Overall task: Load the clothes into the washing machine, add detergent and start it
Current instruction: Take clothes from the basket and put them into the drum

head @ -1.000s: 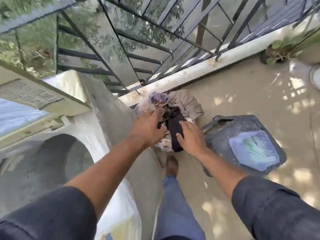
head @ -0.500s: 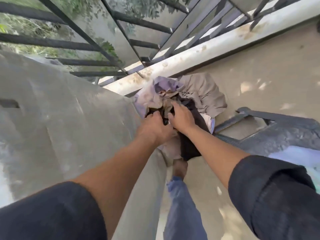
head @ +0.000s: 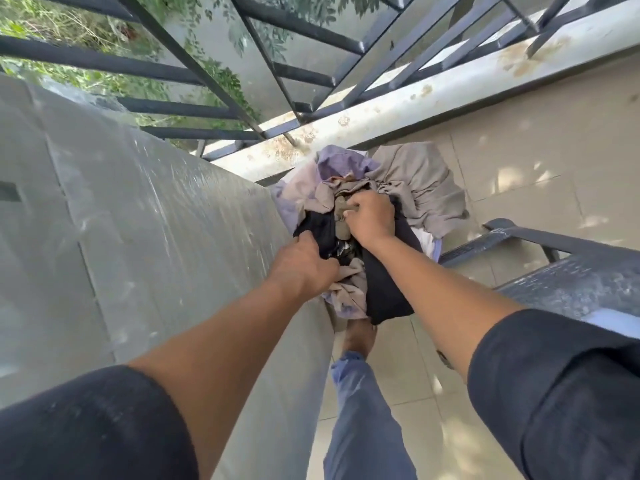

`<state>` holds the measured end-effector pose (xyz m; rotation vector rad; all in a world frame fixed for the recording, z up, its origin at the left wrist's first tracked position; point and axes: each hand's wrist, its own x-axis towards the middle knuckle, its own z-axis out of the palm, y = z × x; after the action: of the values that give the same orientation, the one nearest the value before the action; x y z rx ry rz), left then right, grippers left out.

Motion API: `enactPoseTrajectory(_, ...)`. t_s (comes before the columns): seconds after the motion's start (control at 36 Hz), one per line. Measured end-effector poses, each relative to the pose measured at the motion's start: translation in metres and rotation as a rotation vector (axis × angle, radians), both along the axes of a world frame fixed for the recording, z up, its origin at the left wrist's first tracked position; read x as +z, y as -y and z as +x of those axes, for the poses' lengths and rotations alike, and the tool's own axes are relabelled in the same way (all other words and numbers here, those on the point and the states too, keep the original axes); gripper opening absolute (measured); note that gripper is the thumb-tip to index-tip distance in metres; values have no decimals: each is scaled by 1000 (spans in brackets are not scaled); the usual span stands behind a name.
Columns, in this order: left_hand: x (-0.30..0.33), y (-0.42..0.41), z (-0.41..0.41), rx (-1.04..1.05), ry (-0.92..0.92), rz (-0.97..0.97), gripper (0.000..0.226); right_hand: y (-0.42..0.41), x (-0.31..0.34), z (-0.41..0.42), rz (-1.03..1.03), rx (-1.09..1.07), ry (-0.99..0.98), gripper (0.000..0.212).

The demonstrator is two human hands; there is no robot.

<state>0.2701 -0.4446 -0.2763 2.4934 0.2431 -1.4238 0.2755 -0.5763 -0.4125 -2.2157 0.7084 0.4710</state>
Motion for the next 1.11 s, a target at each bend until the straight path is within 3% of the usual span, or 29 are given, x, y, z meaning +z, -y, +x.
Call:
enactPoseTrajectory(0.17, 13, -11, -11, 113, 16, -44, 77, 2, 61, -18, 49, -63, 86, 7)
enactPoseTrajectory(0.42, 107, 3, -12, 50, 88, -105, 71, 0, 189, -59, 84, -73, 181, 21)
enactPoseTrajectory(0.5, 130, 2, -12, 17, 81, -113, 85, -1, 233, -72, 117, -106, 232, 23)
enactPoseTrajectory(0.61, 157, -7, -14, -16, 101, -148, 128, 3, 294, -82, 168, -180, 296, 20)
enactPoseTrajectory(0.72, 183, -22, -22, -45, 164, -241, 144, 7, 360, -88, 472, -237, 410, 33)
enactPoseTrajectory(0.81, 197, -35, -31, -87, 330, -342, 125, 9, 407, -93, 763, -253, 522, 32)
enactPoseTrajectory(0.92, 225, -42, -34, 62, 405, -474, 55, 16, 447, -99, 934, -212, 587, 23)
enactPoseTrajectory(1.03, 252, -55, -30, 247, 536, -609, 29, 28, 459, -105, 893, -221, 577, 17)
enactPoseTrajectory(1.11, 284, -62, -30, 405, 538, -722, 40, 40, 452, -112, 704, -136, 448, 12)
